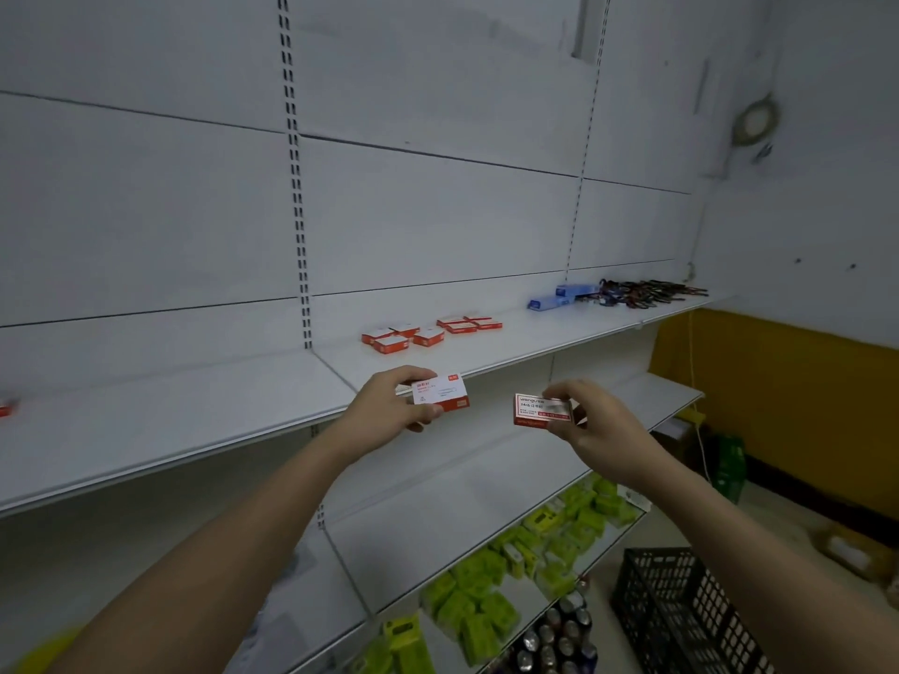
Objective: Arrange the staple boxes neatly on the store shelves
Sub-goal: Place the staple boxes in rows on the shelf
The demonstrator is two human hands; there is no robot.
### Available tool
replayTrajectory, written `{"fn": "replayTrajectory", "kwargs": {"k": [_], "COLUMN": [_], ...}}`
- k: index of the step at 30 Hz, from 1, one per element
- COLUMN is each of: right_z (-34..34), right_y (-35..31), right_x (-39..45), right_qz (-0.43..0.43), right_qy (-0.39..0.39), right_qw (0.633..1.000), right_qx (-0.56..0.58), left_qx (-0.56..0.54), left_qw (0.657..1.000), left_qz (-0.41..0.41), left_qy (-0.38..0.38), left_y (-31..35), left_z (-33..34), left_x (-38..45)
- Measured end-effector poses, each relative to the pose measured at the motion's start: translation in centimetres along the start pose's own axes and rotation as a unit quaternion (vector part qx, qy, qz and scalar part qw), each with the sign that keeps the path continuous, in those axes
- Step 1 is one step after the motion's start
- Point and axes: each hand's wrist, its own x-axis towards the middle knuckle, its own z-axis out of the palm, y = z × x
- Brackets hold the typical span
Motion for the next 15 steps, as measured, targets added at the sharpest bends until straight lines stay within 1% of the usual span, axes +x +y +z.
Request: {"fn": "replayTrajectory", "kwargs": {"k": [3,6,10,15], "right_z": [-0.1,-0.3,0.2,1.9], "right_y": [2.9,5.6,9.0,13.2], "right_x": [3.6,7.4,11.8,17.8], "right_qz": [0.006,0.003,-0.001,-0.029], "right_qy": [-0.015,-0.012,-0.021,-0.027], "right_qw": [1.0,1.0,1.0,0.999], "right_qx": [-0.009,-0.011,0.0,0.036], "left_qx": [0.012,0.021,0.047,0.054], "left_qw": [1.0,1.0,0.999,0.997], "left_qz": [-0.007,-0.007,-0.016,-0.046], "left_qy": [-0.006,-0.002,0.002,0.042], "left_y": [-0.9,-1.3,-1.9,-2.8], "left_z": [1.5,2.4,3.5,4.5], "left_x": [4.6,8.6,12.4,16.5]}}
